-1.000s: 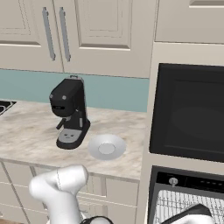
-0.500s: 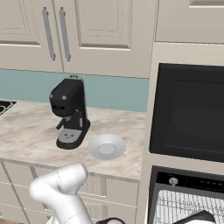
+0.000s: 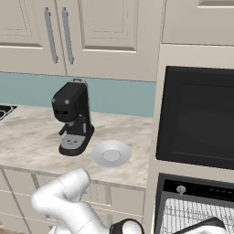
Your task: Place the chicken drumstick on the bottom rack of the oven.
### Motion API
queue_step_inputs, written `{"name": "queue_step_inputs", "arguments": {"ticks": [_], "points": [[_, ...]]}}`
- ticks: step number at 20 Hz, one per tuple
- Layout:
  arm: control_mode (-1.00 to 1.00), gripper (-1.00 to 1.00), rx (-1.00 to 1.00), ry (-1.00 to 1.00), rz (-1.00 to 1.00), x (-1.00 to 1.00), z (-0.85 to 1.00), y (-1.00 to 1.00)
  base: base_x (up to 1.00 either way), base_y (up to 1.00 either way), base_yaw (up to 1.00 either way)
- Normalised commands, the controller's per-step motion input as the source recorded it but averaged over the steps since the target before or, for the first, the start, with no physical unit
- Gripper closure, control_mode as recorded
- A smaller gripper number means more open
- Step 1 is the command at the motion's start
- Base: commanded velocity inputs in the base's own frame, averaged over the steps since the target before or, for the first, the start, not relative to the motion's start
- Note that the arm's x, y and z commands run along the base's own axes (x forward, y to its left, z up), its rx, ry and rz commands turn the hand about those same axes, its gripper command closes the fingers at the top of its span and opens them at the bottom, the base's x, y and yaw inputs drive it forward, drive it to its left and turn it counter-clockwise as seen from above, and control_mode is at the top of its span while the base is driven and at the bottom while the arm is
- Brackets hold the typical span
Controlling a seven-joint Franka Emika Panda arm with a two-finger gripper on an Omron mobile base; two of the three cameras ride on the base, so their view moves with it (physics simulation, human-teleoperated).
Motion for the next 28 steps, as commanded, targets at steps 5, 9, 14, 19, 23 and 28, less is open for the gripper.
{"name": "queue_step_inputs", "arguments": {"ticks": [5, 9, 14, 19, 23, 28], "points": [[-1.00, 1.00, 0.00, 0.01, 0.00, 0.09, -0.24, -0.06, 0.00, 0.00, 0.00], [-1.00, 1.00, 0.07, 0.00, 0.02, 0.00, -0.45, 0.00, 0.00, 0.00, 0.00], [-1.00, 1.00, 0.08, 0.00, 0.05, 0.00, -0.49, 0.00, 0.00, 0.00, 0.00], [-1.00, 1.00, 0.07, 0.00, 0.06, 0.00, -0.36, 0.00, 0.00, 0.00, 0.00], [-1.00, -1.00, 0.07, -0.03, 0.07, 0.00, -0.33, 0.00, 0.00, 0.00, 0.00], [-1.00, -1.00, 0.07, -0.08, 0.05, -0.01, -0.24, 0.00, 0.00, 0.00, 0.00]]}}
